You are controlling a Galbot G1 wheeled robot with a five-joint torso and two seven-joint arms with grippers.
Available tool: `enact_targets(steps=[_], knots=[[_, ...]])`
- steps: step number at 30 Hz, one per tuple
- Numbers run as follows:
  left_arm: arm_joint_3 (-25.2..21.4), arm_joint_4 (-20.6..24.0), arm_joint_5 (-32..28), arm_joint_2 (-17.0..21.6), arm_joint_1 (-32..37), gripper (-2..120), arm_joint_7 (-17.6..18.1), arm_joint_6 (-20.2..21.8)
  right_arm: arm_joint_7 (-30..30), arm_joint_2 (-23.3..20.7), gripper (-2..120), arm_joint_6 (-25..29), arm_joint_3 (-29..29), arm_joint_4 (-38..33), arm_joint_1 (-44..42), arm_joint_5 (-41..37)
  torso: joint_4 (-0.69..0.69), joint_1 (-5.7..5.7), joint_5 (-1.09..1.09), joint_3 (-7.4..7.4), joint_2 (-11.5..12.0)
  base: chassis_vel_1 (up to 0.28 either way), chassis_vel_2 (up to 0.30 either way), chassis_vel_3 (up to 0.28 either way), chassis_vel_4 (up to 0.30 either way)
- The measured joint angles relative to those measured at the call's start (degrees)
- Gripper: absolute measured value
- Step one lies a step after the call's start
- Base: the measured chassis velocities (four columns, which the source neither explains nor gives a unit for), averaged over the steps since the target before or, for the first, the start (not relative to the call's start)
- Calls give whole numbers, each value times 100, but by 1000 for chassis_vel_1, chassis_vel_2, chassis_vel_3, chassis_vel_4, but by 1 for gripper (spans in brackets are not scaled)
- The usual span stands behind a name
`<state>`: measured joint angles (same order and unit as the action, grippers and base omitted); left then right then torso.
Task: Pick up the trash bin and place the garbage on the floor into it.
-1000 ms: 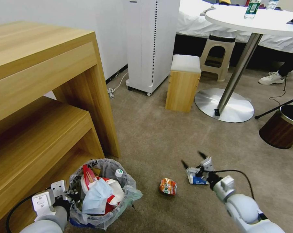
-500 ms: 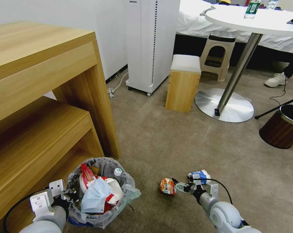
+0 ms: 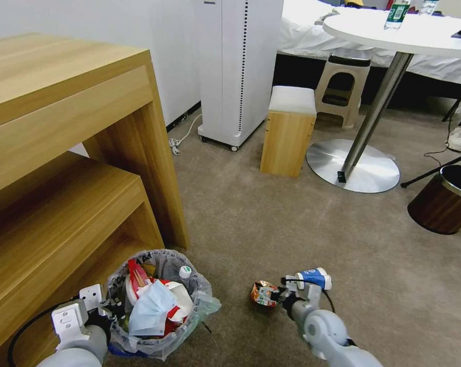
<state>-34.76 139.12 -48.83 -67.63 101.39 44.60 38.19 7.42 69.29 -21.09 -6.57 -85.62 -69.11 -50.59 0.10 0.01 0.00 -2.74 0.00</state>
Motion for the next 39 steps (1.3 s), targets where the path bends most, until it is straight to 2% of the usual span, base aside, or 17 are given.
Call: enact_targets(steps=[5,14,20,25,28,31,32,35,37,39], knots=[[-24,11,-30,36,-28,0,-1,-1,237,-126,86,-155,11,-323,-200,-154,1,0,-1,0,0,0,0,0,0],[64,-141,-49,45,-233,0,-15,-3,743,-340,98,-446,-115,-1034,-589,-624,2,0,0,0,0,0,0,0,0],[85,-186,-60,59,-298,0,-21,-2,1077,-215,99,-648,-80,-1007,-599,-852,1,0,0,0,0,0,0,0,0],[74,-203,-91,84,-325,0,-21,-3,1269,16,99,-729,-42,-702,-542,-927,2,0,0,0,0,0,0,0,0],[59,-217,-106,97,-336,0,-21,-3,1304,66,92,-727,-44,-577,-504,-924,1,0,0,0,0,0,0,0,0],[58,-229,-118,102,-356,0,-22,-3,1315,53,80,-712,-86,-572,-495,-907,1,0,0,0,0,0,0,0,0],[58,-229,-118,102,-356,0,-22,-3,1315,53,80,-712,-86,-572,-495,-907,1,0,0,0,0,0,0,0,0],[70,-259,-121,99,-381,0,-22,-3,1316,7,64,-692,-144,-597,-490,-884,1,0,0,0,0,0,0,0,0],[78,-267,-121,97,-381,0,-22,-3,1315,-10,61,-684,-168,-597,-480,-878,1,0,0,0,0,0,0,0,0],[83,-273,-120,95,-381,0,-25,-3,1301,-30,51,-664,-215,-558,-435,-858,1,0,0,0,0,0,0,0,0]])
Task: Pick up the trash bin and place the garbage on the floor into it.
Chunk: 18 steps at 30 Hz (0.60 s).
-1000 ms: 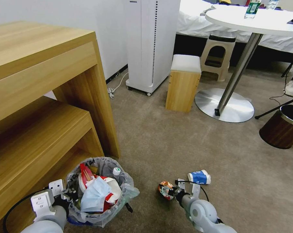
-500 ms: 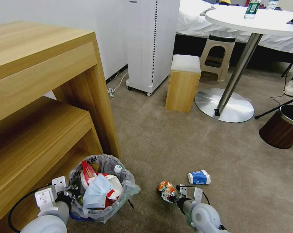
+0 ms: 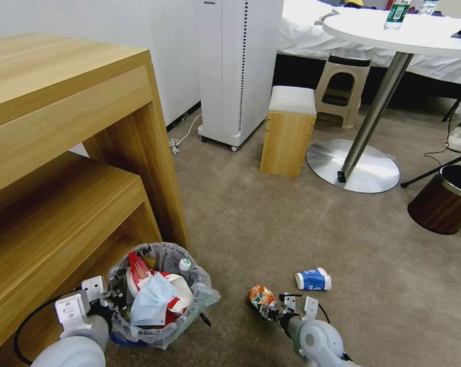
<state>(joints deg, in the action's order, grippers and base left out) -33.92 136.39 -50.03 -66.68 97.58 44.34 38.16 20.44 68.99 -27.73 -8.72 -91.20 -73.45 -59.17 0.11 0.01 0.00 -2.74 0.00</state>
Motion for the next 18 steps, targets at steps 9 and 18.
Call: enact_targets(steps=[9,18], knots=[[7,-2,18,-22,1,0,-4,-1,-52,11,41,22,-30,308,227,92,0,0,0,0,0,0,0,0,0],[17,-3,28,-36,-22,0,-1,-1,-96,-73,15,13,-19,281,246,189,0,0,0,0,0,0,0,0,0]])
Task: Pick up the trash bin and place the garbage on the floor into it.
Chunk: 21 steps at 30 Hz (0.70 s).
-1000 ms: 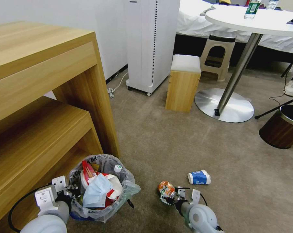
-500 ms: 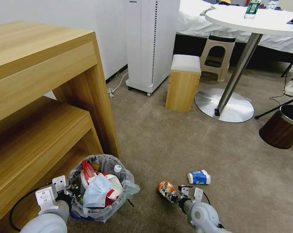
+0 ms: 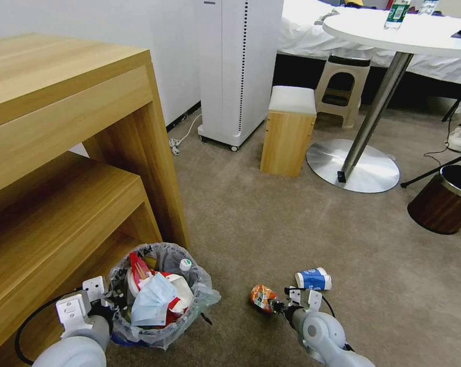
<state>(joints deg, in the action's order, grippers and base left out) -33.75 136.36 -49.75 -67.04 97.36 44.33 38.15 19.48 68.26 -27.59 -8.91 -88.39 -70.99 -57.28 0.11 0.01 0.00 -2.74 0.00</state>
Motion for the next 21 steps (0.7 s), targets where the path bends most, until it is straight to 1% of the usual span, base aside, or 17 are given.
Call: enact_targets(steps=[1,2,3,4,5,7,8,11,12,14,15,16,17,19,20,21], knots=[[6,0,2,-2,-4,0,2,0,-31,-20,10,0,-3,-31,-9,44,0,0,0,0,0,0,0,0,0],[12,0,3,-4,-7,0,3,0,-83,-39,8,8,-5,-61,-20,101,0,0,0,0,0,0,0,0,0],[20,-1,5,-6,-7,0,4,0,-204,-72,8,76,-7,-115,-37,202,0,0,1,0,0,0,0,0,0],[20,-1,5,-6,-7,0,4,0,-204,-72,8,76,-7,-115,-37,202,0,0,1,0,0,0,0,0,0],[27,-5,8,-7,-5,0,5,0,-383,-125,8,223,-12,-196,-55,310,0,0,1,0,0,0,0,0,0],[29,-20,11,-6,6,0,6,0,-805,-314,8,510,-43,-549,-94,520,0,0,1,0,0,0,0,0,0],[29,-20,11,-6,6,0,6,0,-805,-314,8,510,-43,-549,-94,520,0,0,1,0,0,0,0,0,0],[12,-53,13,-6,-16,0,9,0,-1204,-694,8,729,-88,-1201,-152,658,0,0,-1,0,0,0,0,0,0],[12,-53,13,-6,-16,0,9,0,-1204,-694,8,729,-88,-1201,-152,658,0,0,-1,0,0,0,0,0,0],[10,-81,13,-34,-40,0,11,0,-1660,-1073,8,899,-126,-1858,-197,691,0,0,0,0,0,0,0,0,0],[20,-87,12,-47,-45,0,12,0,-1851,-1195,8,976,-147,-2072,-197,689,0,0,-1,0,0,0,0,0,0],[20,-87,12,-47,-45,0,12,0,-1851,-1195,8,976,-147,-2072,-197,689,0,0,-1,0,0,0,0,0,0],[52,-98,11,-74,-48,0,13,0,-2227,-1349,8,1140,-168,-2391,-171,665,1,0,0,0,0,0,0,0,0],[122,-100,6,-103,-48,0,20,0,-2884,-1472,8,1518,-177,-2633,-99,639,0,0,-1,1,0,0,0,0,0],[122,-100,6,-103,-48,0,20,0,-2884,-1472,8,1518,-177,-2633,-99,639,0,0,-1,1,0,0,0,0,0],[179,-98,0,-120,-42,0,24,1,-3373,-1512,8,1790,-170,-2686,-31,640,0,0,0,1,0,0,0,0,0]])
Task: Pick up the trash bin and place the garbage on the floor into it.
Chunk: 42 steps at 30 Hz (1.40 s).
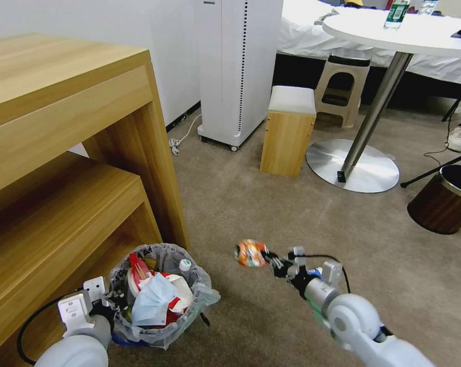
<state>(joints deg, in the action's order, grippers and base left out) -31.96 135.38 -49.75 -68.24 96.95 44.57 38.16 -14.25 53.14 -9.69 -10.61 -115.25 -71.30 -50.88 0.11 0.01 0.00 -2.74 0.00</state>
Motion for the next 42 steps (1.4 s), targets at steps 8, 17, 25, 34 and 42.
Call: enact_targets(steps=[8,17,25,34,42], knots=[[420,230,0,-115,134,0,57,18,-2216,174,8,891,548,476,810,-21,-1,0,0,0,0,0,0,0,0],[568,497,46,-157,202,0,80,45,-2557,525,8,1094,1464,1327,1470,230,-1,0,0,0,0,0,0,0,0],[573,568,6,-120,176,0,82,71,-2455,630,10,1204,1732,1724,1569,522,0,0,0,-1,0,0,0,0,0],[541,558,-24,-64,103,0,82,81,-2406,360,42,1119,1526,1500,1411,522,0,0,0,-1,1,0,0,0,0],[367,522,-176,-20,3,0,81,84,-1856,-149,72,1148,1064,1012,1069,328,0,0,1,-1,0,0,0,0,0]])
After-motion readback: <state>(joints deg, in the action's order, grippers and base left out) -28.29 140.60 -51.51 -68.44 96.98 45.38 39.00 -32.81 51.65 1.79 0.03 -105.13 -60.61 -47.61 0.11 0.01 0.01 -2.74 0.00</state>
